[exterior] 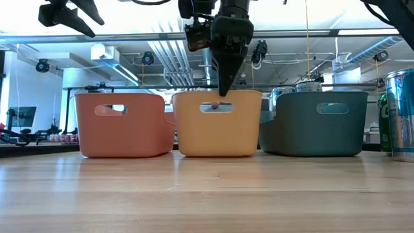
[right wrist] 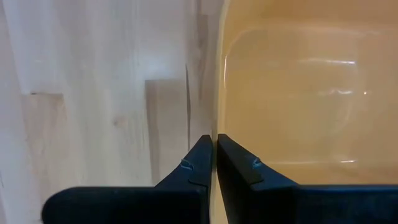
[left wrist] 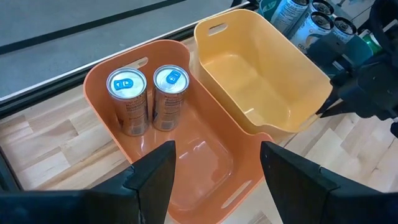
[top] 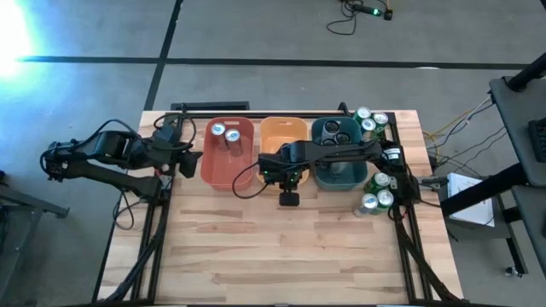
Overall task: Sort soda cans
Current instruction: Adjust the yellow bin
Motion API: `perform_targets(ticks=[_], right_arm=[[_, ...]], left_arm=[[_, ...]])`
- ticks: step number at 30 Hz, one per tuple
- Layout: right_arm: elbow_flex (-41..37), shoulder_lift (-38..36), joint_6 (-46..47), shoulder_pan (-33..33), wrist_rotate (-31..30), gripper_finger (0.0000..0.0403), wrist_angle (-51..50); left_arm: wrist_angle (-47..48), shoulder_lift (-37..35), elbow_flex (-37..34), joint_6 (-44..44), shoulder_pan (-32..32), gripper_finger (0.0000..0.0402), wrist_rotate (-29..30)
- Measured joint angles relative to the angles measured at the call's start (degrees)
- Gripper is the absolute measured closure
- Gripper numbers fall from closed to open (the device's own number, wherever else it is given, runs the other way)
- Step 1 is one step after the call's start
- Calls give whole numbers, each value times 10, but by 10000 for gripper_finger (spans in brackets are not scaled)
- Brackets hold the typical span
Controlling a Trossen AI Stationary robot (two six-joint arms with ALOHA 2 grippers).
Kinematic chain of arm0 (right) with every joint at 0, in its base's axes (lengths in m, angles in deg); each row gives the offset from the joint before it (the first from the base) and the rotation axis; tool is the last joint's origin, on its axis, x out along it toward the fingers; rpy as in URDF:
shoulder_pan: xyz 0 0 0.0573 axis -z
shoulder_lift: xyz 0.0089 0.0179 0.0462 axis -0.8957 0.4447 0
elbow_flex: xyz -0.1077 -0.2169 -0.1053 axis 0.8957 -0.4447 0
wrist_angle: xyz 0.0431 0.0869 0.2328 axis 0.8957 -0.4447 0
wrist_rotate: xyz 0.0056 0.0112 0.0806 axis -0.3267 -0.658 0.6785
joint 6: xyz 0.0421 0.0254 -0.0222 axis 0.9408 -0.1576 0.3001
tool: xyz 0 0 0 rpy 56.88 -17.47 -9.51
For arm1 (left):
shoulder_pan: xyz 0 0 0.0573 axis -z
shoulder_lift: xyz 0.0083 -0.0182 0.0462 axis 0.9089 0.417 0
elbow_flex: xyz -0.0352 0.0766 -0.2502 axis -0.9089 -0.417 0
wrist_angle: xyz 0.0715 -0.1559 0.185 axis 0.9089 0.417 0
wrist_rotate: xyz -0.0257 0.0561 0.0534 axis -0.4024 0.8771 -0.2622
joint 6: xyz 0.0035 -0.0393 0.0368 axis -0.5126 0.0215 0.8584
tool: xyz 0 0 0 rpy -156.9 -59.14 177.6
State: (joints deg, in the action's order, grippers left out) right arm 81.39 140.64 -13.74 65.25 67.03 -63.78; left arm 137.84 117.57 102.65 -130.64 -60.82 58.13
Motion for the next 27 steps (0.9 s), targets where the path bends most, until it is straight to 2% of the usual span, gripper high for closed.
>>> perform_targets(ticks=[27], right_arm=[[-3,0,-1,-3,4,390,-6]], left_arm=[[0,0,0,-1,0,183,-1]])
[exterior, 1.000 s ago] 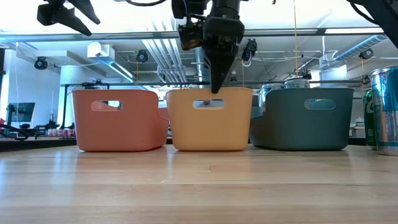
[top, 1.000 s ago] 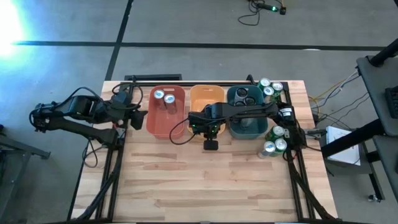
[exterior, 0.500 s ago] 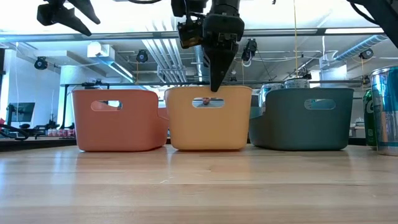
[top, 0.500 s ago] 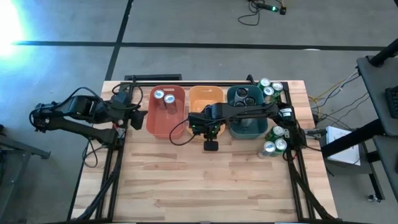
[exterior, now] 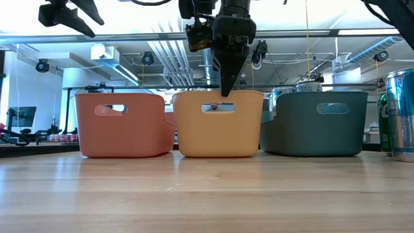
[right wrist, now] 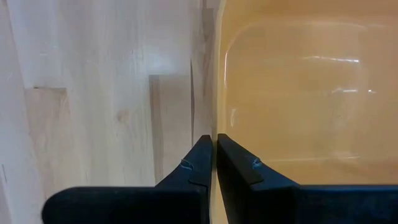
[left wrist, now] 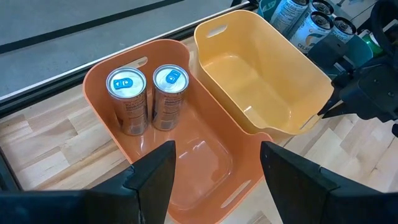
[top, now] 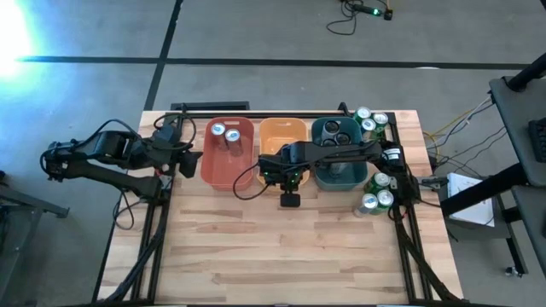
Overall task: Sort soda cans
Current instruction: Adjust the yellow bin, then put the blue soda can into the orange bin
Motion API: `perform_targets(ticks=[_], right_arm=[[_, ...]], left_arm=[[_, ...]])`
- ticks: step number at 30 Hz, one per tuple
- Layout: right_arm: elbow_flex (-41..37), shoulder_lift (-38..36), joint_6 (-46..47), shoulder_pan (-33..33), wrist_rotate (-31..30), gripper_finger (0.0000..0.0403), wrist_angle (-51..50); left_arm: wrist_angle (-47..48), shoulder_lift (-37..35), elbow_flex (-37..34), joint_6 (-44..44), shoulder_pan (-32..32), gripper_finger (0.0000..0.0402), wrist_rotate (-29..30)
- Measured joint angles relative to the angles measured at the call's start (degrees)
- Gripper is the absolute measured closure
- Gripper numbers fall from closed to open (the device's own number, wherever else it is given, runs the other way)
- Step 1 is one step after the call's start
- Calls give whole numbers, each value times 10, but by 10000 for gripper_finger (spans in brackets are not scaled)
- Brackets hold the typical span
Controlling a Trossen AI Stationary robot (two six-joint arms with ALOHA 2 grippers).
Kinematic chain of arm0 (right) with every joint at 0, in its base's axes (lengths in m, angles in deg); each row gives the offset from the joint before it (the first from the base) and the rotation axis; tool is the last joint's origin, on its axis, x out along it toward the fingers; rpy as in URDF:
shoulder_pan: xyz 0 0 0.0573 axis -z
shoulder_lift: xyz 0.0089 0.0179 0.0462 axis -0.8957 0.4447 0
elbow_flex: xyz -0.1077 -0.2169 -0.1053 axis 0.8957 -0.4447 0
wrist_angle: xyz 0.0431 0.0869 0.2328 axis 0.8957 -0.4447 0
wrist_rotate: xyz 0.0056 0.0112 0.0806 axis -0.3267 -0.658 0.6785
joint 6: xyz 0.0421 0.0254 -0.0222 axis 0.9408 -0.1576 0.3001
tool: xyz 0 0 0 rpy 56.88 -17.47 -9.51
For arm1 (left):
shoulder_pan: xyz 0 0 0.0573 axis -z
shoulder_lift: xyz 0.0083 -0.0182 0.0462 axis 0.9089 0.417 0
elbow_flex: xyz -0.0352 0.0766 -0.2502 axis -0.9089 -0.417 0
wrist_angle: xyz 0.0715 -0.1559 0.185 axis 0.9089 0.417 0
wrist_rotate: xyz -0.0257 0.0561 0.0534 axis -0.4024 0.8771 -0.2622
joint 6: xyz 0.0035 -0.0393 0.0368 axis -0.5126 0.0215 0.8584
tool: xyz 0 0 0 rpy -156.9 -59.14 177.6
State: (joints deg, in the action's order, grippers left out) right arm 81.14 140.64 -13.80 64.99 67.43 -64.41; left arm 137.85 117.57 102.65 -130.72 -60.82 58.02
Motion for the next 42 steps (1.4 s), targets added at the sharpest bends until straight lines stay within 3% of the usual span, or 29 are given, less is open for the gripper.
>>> perform_targets(ticks=[27,42], right_arm=[[0,0,-22,0,21,386,-7],[-1,-42,5,1,15,237,-10]], left_arm=[[0,0,0,0,0,183,1],[0,0,0,4,0,183,2]])
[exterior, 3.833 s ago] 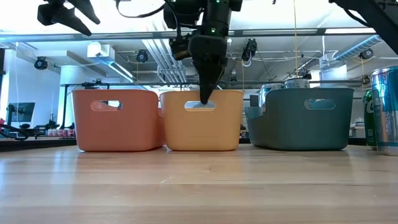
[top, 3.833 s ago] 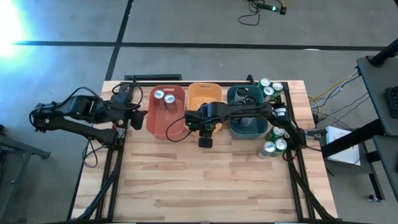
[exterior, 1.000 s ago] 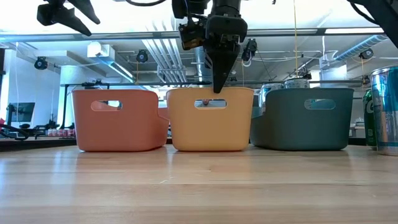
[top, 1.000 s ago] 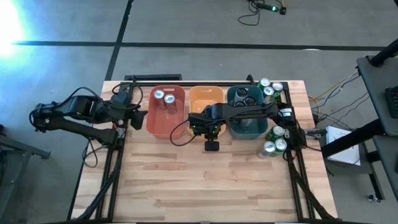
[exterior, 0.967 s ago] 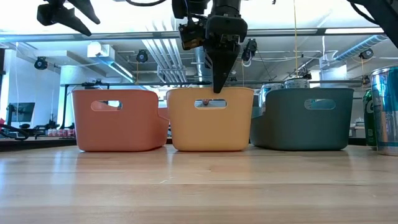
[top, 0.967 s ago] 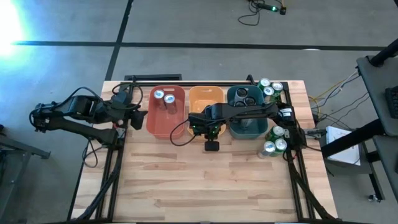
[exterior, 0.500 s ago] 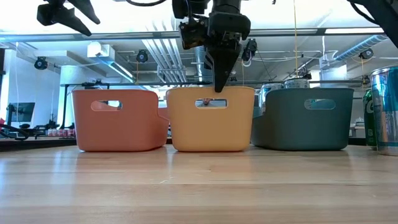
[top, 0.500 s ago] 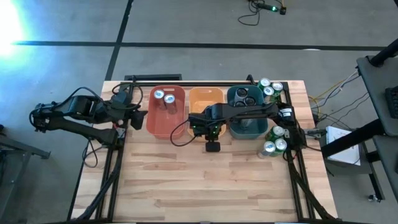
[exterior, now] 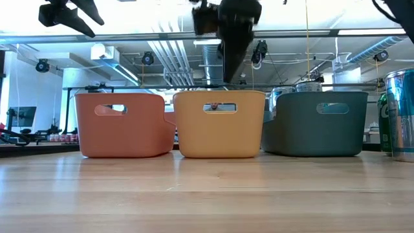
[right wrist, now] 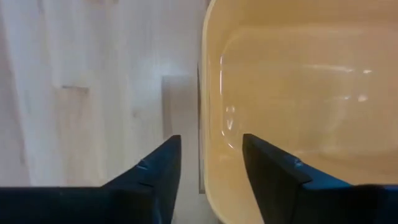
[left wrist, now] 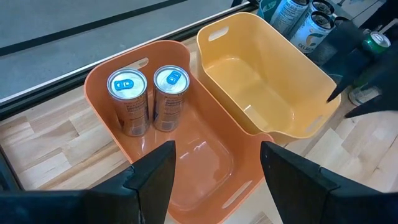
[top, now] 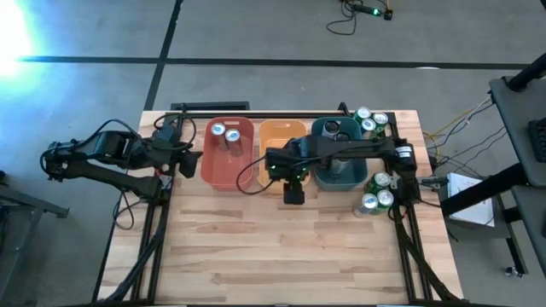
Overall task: Sort soda cans
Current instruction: Put the blue soda can into the orange bin
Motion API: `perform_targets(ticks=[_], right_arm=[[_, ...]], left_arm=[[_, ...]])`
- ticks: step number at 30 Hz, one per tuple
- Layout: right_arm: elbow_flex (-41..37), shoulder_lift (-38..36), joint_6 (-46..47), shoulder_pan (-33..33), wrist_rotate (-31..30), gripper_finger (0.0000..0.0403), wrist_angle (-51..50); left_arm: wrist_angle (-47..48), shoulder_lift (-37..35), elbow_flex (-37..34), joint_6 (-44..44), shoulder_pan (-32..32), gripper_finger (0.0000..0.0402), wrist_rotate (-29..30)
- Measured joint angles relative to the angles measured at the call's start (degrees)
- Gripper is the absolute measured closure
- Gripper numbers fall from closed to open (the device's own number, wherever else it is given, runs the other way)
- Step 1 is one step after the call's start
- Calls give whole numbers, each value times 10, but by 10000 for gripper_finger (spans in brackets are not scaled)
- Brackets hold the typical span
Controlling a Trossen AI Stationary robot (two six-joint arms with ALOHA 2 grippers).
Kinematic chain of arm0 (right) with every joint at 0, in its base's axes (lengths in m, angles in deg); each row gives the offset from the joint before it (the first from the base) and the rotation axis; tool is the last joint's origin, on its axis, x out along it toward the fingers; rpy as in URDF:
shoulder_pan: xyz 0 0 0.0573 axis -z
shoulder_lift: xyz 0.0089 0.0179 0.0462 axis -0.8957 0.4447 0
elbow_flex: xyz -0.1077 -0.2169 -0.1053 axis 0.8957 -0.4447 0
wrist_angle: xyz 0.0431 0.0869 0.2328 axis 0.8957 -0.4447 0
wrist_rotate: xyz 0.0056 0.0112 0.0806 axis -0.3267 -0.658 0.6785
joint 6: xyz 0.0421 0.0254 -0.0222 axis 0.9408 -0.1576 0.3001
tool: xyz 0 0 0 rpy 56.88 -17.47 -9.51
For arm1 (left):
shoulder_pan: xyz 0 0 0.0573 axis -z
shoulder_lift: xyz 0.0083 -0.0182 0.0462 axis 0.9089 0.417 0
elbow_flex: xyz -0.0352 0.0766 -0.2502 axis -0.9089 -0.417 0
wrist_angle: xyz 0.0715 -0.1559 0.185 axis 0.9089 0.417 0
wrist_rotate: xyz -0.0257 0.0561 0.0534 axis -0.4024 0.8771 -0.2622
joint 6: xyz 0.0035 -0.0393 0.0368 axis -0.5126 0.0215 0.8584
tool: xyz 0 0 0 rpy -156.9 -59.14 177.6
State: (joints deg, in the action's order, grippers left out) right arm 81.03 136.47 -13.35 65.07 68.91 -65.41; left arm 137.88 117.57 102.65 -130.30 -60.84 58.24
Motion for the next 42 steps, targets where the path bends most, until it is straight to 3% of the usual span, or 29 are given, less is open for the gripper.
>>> perform_targets(ticks=[9,19,27,33,40,42], right_arm=[[0,-106,65,2,-1,197,10],[1,-191,102,2,-3,203,41],[-33,-237,55,2,-112,207,14],[-80,-281,11,-5,-24,204,-4],[-145,-332,195,-7,1,213,-27],[-160,-347,203,-7,4,214,-50]], left_arm=[[-6,0,0,-1,0,183,13],[-52,3,0,9,0,183,23],[-68,16,0,7,0,183,25],[-71,31,0,-5,0,183,24],[-107,49,0,0,0,183,26],[-131,53,0,11,0,183,30]])
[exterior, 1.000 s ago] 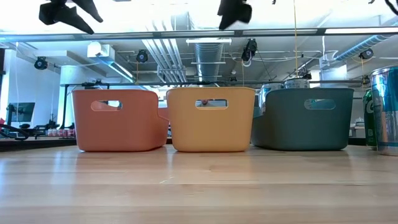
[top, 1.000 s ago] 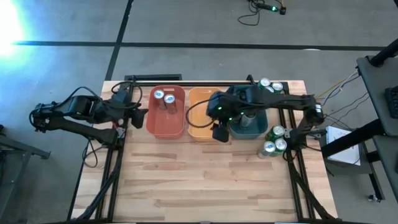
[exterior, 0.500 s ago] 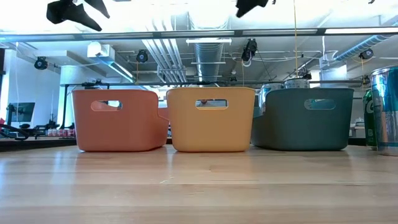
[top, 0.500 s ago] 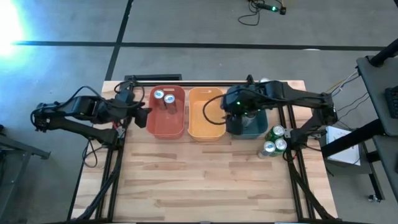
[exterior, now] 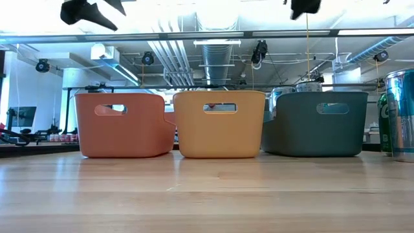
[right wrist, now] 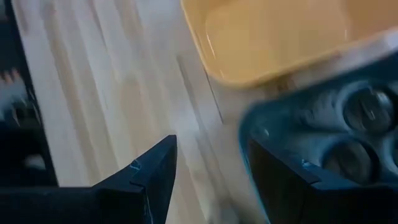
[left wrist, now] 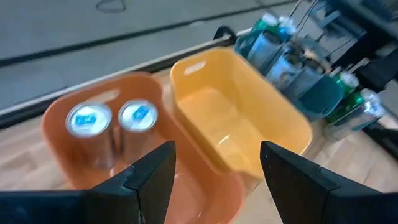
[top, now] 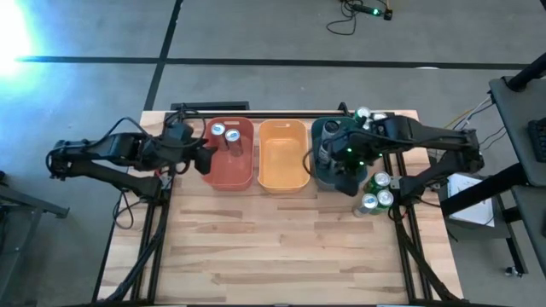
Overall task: Sort soda cans
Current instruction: Put the blue soda can into the orange bin
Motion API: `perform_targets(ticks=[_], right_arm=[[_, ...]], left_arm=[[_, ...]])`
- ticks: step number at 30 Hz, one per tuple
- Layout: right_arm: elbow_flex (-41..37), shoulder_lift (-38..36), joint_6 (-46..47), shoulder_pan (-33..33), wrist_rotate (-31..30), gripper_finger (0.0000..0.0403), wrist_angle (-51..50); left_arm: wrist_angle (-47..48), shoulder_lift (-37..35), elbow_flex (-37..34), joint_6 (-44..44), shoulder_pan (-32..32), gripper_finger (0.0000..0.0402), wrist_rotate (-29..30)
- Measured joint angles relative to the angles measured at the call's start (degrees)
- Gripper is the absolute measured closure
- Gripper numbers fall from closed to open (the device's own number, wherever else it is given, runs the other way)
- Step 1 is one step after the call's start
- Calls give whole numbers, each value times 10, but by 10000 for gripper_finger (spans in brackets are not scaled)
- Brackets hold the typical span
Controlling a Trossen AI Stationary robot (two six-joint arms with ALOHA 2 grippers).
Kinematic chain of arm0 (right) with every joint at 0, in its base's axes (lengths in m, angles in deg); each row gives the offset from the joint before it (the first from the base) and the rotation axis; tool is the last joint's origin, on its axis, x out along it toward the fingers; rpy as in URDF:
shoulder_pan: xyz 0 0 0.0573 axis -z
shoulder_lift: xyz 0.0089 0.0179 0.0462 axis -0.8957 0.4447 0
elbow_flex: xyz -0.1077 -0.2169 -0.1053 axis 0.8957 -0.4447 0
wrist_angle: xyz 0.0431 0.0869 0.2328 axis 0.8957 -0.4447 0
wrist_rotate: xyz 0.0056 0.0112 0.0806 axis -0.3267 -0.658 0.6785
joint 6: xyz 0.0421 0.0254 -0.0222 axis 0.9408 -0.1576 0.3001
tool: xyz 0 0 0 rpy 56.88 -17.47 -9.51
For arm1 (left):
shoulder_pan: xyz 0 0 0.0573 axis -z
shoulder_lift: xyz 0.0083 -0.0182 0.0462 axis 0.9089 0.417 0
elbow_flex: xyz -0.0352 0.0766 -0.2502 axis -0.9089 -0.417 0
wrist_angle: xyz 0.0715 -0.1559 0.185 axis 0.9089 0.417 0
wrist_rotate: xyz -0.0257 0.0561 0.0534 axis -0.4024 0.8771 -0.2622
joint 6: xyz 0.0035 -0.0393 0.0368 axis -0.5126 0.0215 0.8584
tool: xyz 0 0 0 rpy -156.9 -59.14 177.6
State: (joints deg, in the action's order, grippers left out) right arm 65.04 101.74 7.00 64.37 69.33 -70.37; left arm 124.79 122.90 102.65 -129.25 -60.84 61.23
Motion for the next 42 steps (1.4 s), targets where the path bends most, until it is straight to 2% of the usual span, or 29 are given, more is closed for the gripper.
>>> perform_targets(ticks=[3,6,10,13,19,26,33,42], right_arm=[[-22,-22,-39,0,-2,212,-31],[-47,-50,-22,0,0,212,-35],[-81,-86,-23,0,43,216,-47],[-112,-101,-19,-3,42,213,-64],[-156,-105,-25,-40,47,160,-74],[-199,-99,-14,-134,41,82,-82],[-251,-100,51,-223,-6,65,-81],[-285,-103,108,-224,-21,35,-79]], left_arm=[[-36,8,0,12,0,183,23],[-66,17,0,20,0,183,43],[-101,30,0,31,0,183,52],[-109,43,0,31,0,183,56],[-111,69,0,26,-1,183,58],[-115,84,0,20,0,183,58],[-115,83,0,37,0,183,58],[-115,82,0,59,-1,183,59]])
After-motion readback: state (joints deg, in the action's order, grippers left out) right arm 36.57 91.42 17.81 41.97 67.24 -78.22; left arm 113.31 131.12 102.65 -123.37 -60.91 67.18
